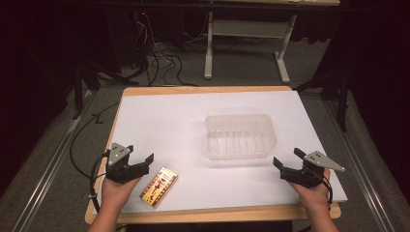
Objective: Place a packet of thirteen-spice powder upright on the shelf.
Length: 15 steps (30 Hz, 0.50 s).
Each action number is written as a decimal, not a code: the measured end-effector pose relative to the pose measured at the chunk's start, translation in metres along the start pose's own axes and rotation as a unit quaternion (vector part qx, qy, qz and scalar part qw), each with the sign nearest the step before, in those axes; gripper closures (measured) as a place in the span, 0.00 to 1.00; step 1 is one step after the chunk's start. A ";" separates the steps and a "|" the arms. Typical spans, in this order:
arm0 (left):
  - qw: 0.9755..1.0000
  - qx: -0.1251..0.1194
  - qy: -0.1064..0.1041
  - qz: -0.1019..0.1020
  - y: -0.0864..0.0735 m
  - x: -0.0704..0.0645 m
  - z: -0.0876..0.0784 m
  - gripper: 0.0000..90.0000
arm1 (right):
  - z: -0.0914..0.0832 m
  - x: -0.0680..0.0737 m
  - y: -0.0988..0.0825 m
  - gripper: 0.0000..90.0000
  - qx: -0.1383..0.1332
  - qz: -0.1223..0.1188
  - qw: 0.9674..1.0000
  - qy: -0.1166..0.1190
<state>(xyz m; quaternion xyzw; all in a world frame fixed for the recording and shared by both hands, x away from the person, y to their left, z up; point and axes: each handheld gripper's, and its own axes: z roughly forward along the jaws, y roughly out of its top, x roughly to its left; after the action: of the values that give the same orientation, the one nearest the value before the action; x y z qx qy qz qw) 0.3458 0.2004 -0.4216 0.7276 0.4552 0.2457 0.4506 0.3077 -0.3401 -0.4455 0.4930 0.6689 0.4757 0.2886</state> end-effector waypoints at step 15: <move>1.000 0.001 -0.013 0.016 0.000 -0.008 0.003 0.19 | -0.005 0.005 0.002 0.12 0.003 -0.027 0.999 -0.020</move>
<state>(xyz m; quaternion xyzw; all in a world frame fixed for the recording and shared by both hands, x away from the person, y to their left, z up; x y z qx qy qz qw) 0.3448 0.1924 -0.4230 0.7383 0.4376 0.2430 0.4521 0.3024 -0.3367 -0.4412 0.4852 0.6774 0.4560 0.3128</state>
